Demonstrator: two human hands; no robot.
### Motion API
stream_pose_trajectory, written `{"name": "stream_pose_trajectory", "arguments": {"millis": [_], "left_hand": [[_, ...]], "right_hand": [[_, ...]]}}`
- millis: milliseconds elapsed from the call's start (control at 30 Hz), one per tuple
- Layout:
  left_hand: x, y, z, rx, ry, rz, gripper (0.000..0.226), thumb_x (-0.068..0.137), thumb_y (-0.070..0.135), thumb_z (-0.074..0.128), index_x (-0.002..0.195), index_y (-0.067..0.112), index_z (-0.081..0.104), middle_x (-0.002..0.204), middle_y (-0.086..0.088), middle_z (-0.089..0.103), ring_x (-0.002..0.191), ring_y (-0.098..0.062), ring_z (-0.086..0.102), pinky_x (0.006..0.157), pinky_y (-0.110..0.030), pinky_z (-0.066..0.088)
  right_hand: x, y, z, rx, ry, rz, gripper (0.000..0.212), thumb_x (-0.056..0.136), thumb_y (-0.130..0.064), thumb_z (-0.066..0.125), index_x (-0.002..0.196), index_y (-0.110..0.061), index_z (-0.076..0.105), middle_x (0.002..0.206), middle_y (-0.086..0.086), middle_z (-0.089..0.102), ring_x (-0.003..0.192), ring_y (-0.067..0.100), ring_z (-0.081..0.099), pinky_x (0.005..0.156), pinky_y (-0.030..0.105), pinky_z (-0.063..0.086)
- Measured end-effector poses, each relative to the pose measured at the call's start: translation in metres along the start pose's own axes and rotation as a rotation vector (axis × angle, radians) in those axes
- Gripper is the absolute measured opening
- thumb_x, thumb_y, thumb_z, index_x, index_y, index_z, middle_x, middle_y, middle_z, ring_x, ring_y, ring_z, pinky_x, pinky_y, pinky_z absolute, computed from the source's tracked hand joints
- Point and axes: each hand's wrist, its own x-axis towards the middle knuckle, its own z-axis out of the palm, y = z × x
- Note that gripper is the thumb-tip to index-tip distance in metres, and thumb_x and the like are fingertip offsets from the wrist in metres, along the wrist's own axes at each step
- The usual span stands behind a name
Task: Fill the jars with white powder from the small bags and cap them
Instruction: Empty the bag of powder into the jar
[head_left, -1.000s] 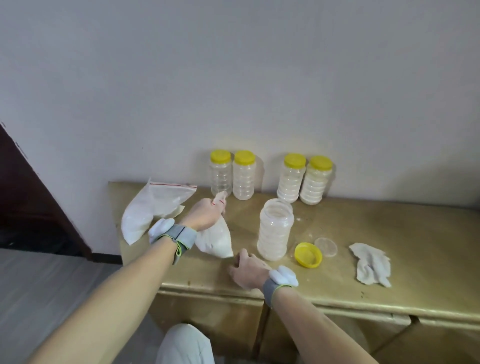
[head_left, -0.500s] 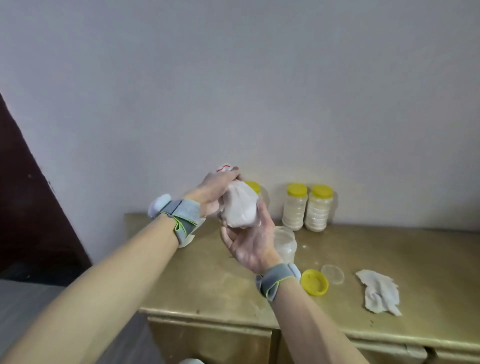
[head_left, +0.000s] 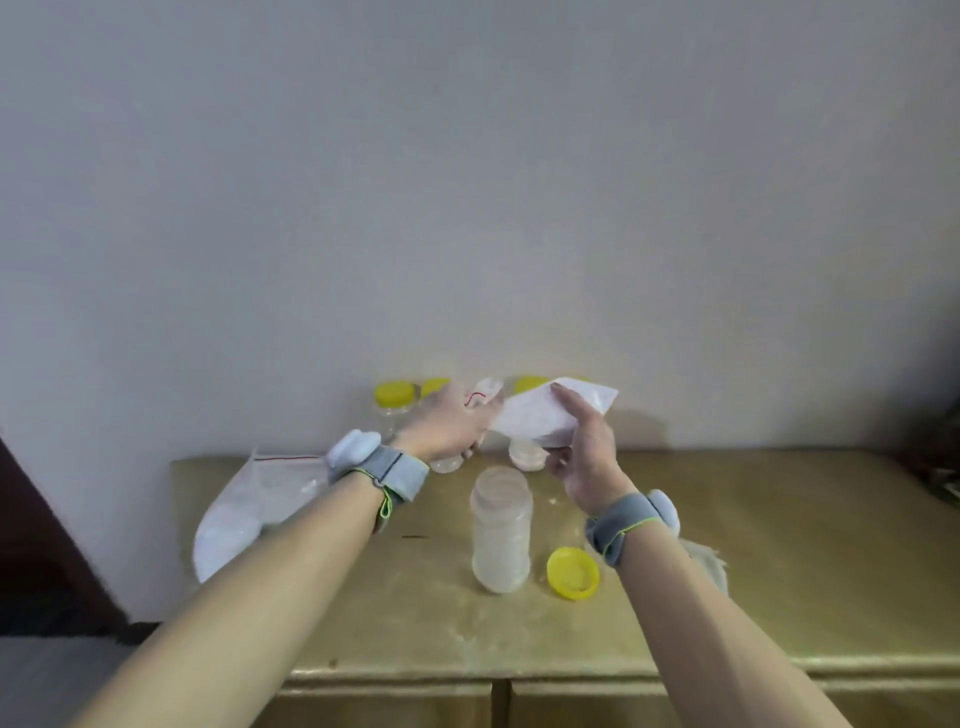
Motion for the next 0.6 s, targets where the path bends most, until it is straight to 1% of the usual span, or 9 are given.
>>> {"name": "stream_pose_trajectory", "arguments": {"millis": [100,167,233,300,400,467,500,533,600], "left_hand": [[0.002,-0.002,0.012,-0.226,-0.134,-0.038,0.049,0.101,0.039,0.057,0.059,0.015,0.058,0.042,0.005,0.052,0.041,-0.012,0.043,0.047,-0.023,0.034],[0.004,-0.010,0.019,-0.278,-0.196,-0.068,0.049,0.100,0.036,0.059,0.056,0.015,0.062,0.042,0.004,0.047,0.043,-0.014,0.039,0.047,-0.025,0.029],[0.005,-0.014,0.025,-0.217,-0.250,-0.055,0.041,0.101,0.032,0.059,0.067,0.010,0.065,0.043,0.008,0.049,0.044,-0.011,0.042,0.047,-0.025,0.032],[0.002,-0.013,0.027,-0.088,-0.262,-0.029,0.029,0.101,0.028,0.059,0.080,0.008,0.062,0.047,0.010,0.051,0.041,-0.003,0.045,0.046,-0.018,0.037],[0.004,-0.013,0.029,0.019,-0.204,-0.006,0.021,0.097,0.024,0.065,0.082,0.010,0.061,0.059,0.006,0.053,0.040,0.004,0.046,0.046,-0.011,0.038],[0.005,-0.015,0.033,0.112,-0.141,0.009,0.023,0.094,0.026,0.068,0.076,0.012,0.062,0.061,0.008,0.054,0.051,-0.002,0.050,0.048,-0.013,0.036],[0.005,-0.016,0.035,0.157,-0.116,0.014,0.027,0.092,0.026,0.069,0.069,0.015,0.058,0.061,0.008,0.053,0.055,-0.007,0.050,0.047,-0.014,0.033],[0.006,-0.018,0.038,0.190,-0.103,0.016,0.031,0.089,0.026,0.069,0.064,0.016,0.054,0.061,0.007,0.052,0.059,-0.011,0.050,0.047,-0.015,0.031],[0.005,-0.022,0.044,0.254,-0.117,0.008,0.028,0.084,0.028,0.070,0.063,0.017,0.054,0.066,0.000,0.057,0.068,-0.020,0.057,0.053,-0.021,0.037]], "right_hand": [[0.008,0.002,-0.020,-0.004,0.057,-0.025,0.031,0.078,-0.036,0.076,0.101,-0.018,0.065,0.077,0.001,0.061,0.054,0.015,0.050,0.042,0.021,0.029],[0.010,0.002,-0.029,-0.053,0.071,-0.067,0.038,0.078,-0.034,0.078,0.109,-0.016,0.065,0.081,0.002,0.063,0.061,0.018,0.054,0.046,0.024,0.033],[0.012,0.001,-0.035,-0.107,0.082,-0.118,0.038,0.080,-0.030,0.077,0.112,-0.015,0.063,0.084,0.003,0.064,0.065,0.019,0.057,0.052,0.028,0.039],[0.012,0.000,-0.036,-0.141,0.086,-0.153,0.039,0.081,-0.027,0.077,0.113,-0.015,0.059,0.085,0.004,0.063,0.066,0.019,0.058,0.060,0.033,0.044],[0.013,0.000,-0.034,-0.210,0.075,-0.209,0.050,0.078,-0.032,0.079,0.118,-0.014,0.054,0.098,0.008,0.065,0.072,0.022,0.063,0.063,0.034,0.049],[0.015,0.000,-0.033,-0.264,0.058,-0.229,0.066,0.070,-0.044,0.081,0.123,-0.019,0.051,0.109,0.005,0.065,0.086,0.022,0.067,0.061,0.031,0.053],[0.015,0.000,-0.032,-0.298,0.054,-0.243,0.071,0.068,-0.049,0.081,0.125,-0.021,0.050,0.112,0.002,0.064,0.091,0.020,0.068,0.060,0.030,0.054],[0.016,-0.001,-0.030,-0.340,0.053,-0.265,0.071,0.068,-0.051,0.081,0.126,-0.023,0.049,0.114,0.000,0.063,0.094,0.019,0.067,0.059,0.030,0.055],[0.016,0.002,-0.027,-0.445,0.054,-0.310,0.068,0.073,-0.052,0.080,0.126,-0.026,0.046,0.117,-0.001,0.060,0.098,0.017,0.065,0.063,0.033,0.058]]}}
